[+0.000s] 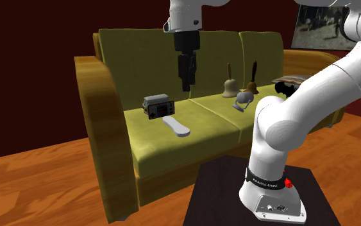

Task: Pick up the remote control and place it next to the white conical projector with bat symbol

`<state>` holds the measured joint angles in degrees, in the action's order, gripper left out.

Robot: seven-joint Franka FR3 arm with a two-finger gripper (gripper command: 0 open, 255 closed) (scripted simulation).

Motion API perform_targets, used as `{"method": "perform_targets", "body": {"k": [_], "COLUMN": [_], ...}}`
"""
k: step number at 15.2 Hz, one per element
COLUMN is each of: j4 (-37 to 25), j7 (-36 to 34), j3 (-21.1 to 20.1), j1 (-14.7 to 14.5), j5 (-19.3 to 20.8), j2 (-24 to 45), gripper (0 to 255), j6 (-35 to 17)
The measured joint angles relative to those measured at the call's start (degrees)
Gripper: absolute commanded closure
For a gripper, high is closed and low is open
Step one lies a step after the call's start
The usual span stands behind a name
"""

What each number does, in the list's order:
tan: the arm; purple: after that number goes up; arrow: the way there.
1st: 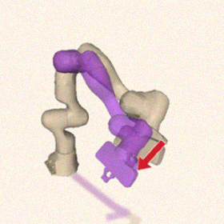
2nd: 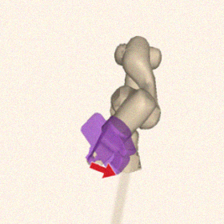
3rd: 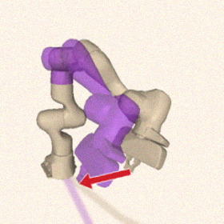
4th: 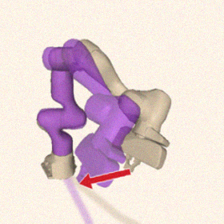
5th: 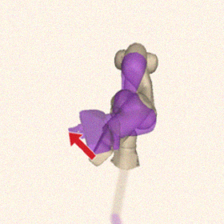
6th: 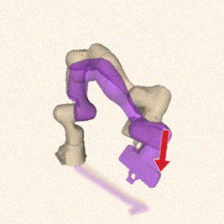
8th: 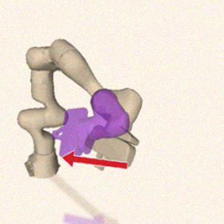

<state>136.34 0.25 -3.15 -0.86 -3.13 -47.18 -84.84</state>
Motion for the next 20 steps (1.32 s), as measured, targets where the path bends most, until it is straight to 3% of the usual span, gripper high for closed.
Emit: {"method": "perform_targets", "body": {"k": [4, 14, 20], "j4": [1.16, 7.06, 6.96], "j7": [-1.56, -8.01, -11.94], "j3": [0.48, 4.22, 6.92], "j1": [1.60, 9.40, 13.82], "j5": [0.45, 3.09, 4.29], "j2": [2.08, 12.90, 22.42], "gripper": [0, 0, 0], "j6": [-3.43, -21.44, -31.75]}}
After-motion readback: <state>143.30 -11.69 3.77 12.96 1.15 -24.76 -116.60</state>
